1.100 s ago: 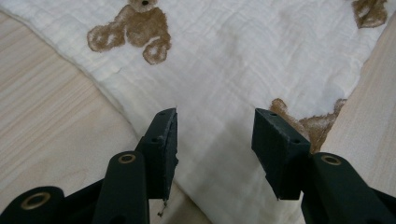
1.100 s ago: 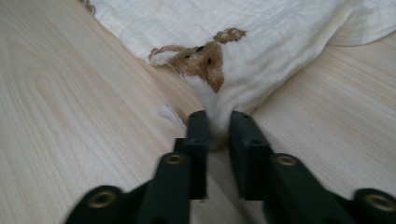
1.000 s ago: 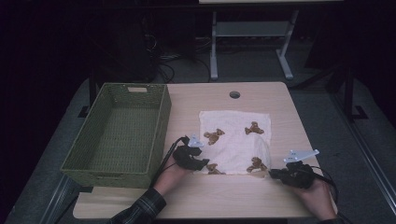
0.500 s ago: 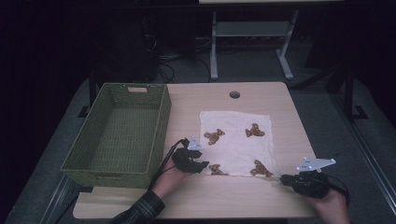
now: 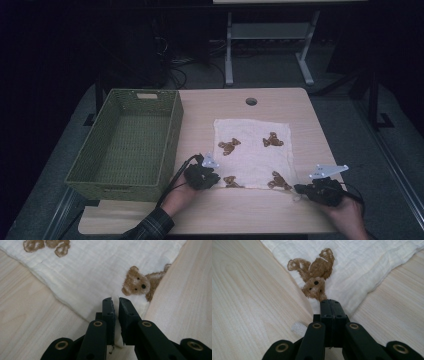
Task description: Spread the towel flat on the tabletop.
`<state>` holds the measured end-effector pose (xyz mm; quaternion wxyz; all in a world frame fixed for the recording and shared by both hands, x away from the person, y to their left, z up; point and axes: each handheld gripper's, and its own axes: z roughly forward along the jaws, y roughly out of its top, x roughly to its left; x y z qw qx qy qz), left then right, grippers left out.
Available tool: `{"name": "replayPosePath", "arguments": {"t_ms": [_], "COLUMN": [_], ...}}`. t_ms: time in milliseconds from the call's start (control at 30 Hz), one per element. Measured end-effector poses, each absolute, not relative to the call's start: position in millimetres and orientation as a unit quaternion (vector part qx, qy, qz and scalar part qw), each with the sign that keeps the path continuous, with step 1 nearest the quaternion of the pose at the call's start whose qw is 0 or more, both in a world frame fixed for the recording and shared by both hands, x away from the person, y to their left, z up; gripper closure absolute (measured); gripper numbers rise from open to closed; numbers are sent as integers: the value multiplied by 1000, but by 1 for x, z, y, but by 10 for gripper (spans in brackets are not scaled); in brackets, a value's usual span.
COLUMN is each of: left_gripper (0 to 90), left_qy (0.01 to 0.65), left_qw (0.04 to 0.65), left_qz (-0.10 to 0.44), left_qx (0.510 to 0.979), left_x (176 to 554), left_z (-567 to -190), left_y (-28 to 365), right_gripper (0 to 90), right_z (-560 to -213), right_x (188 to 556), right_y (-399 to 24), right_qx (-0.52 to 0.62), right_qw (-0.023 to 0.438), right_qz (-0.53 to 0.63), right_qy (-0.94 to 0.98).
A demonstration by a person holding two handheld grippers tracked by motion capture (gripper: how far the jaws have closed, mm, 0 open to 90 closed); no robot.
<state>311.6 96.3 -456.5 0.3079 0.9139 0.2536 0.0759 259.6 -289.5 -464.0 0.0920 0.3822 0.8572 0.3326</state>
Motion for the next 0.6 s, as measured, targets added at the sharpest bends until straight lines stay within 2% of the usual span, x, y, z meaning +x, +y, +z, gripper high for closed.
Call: {"name": "replayPosePath", "arguments": {"t_ms": [400, 600], "left_gripper": [838, 743], "left_qy": [248, 265], "left_qw": [307, 323], "left_qz": [56, 53], "left_qx": [917, 907], "left_x": [286, 292], "left_z": [-455, -451], "left_y": [107, 105], "right_gripper": [898, 835], "right_z": [-463, -458], "right_x": [246, 251], "right_y": [-292, -292], "right_qx": [371, 376], "right_qw": [82, 83], "right_qz": [329, 342], "right_qy": [865, 857]}}
